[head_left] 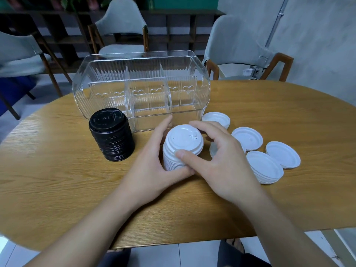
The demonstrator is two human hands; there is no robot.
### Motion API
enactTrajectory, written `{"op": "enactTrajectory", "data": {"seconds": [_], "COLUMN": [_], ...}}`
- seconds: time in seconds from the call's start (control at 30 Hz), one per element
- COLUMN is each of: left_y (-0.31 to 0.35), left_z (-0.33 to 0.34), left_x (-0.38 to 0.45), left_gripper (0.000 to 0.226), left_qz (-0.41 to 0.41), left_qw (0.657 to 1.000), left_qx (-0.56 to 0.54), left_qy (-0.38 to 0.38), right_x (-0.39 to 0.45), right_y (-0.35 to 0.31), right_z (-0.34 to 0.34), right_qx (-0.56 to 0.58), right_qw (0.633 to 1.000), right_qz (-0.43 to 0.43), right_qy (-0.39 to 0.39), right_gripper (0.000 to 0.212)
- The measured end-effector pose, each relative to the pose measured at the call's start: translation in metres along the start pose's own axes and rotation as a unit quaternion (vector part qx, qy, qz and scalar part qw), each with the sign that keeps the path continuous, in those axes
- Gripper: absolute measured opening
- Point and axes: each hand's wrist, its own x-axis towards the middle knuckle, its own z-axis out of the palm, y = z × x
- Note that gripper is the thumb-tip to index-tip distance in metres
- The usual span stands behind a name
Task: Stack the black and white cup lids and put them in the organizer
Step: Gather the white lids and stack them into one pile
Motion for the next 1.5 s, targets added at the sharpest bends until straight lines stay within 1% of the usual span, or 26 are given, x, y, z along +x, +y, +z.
{"op": "enactTrajectory", "data": {"seconds": [0.13, 0.2, 0.27, 0.37, 0.53, 0.63, 0.73, 0.8, 0.93, 1.0, 1.13, 1.23, 1.33, 1.5], "left_y": [0.001, 0.000, 0.000, -0.003, -0.006, -0.005, -0.005, -0.006, -0.006, -0.007, -0.007, -0.006, -0.006, -0.007], "left_z": [0.003, 0.002, 0.001, 0.001, 0.000, 0.001, 0.002, 0.002, 0.004, 0.004, 0.003, 0.002, 0.002, 0.001], "left_x": [0.000, 0.000, 0.000, 0.001, 0.002, 0.001, 0.001, 0.001, 0.000, 0.001, 0.001, 0.001, 0.002, 0.002], "left_gripper": [0.117, 0.117, 0.119, 0.125, 0.128, 0.125, 0.125, 0.125, 0.125, 0.124, 0.121, 0.122, 0.124, 0.126], "left_qz": [-0.005, -0.007, -0.009, -0.014, -0.025, -0.024, -0.020, -0.016, -0.016, -0.015, -0.015, -0.017, -0.018, -0.020], "left_qw": [1.000, 1.000, 1.000, 0.999, 0.998, 0.999, 1.000, 1.000, 1.000, 1.000, 1.000, 0.999, 0.999, 0.999], "left_qx": [0.001, 0.000, -0.012, -0.029, -0.043, -0.027, -0.016, -0.007, 0.004, 0.009, 0.022, 0.028, 0.033, 0.024], "left_qy": [-0.002, -0.004, -0.008, -0.015, -0.025, -0.015, -0.008, -0.004, 0.000, -0.001, 0.002, -0.001, -0.005, -0.009], "right_x": [-0.001, 0.000, 0.001, 0.001, 0.002, 0.000, -0.002, -0.004, -0.009, -0.009, -0.005, -0.001, 0.004, 0.011], "right_y": [0.000, 0.001, 0.002, 0.002, 0.003, 0.003, 0.000, -0.002, -0.007, -0.008, 0.002, 0.006, 0.010, 0.016], "right_z": [0.004, 0.005, 0.005, 0.005, 0.000, 0.002, 0.006, 0.009, 0.016, 0.018, 0.011, 0.004, 0.001, -0.005], "right_qx": [-0.022, -0.017, -0.021, -0.045, -0.039, -0.059, -0.099, -0.116, -0.144, -0.136, -0.068, -0.040, -0.016, -0.010], "right_qw": [1.000, 0.999, 0.999, 0.998, 0.995, 0.996, 0.994, 0.993, 0.990, 0.990, 0.997, 0.997, 0.995, 0.992], "right_qz": [0.002, 0.013, 0.007, -0.010, 0.015, 0.024, 0.026, 0.022, -0.002, -0.004, 0.021, 0.029, 0.017, -0.006], "right_qy": [-0.018, -0.026, -0.036, -0.049, -0.090, -0.066, -0.027, -0.015, 0.011, 0.017, -0.027, -0.062, -0.093, -0.126], "right_gripper": [0.067, 0.071, 0.073, 0.069, 0.072, 0.070, 0.074, 0.074, 0.069, 0.067, 0.066, 0.066, 0.052, 0.054]}}
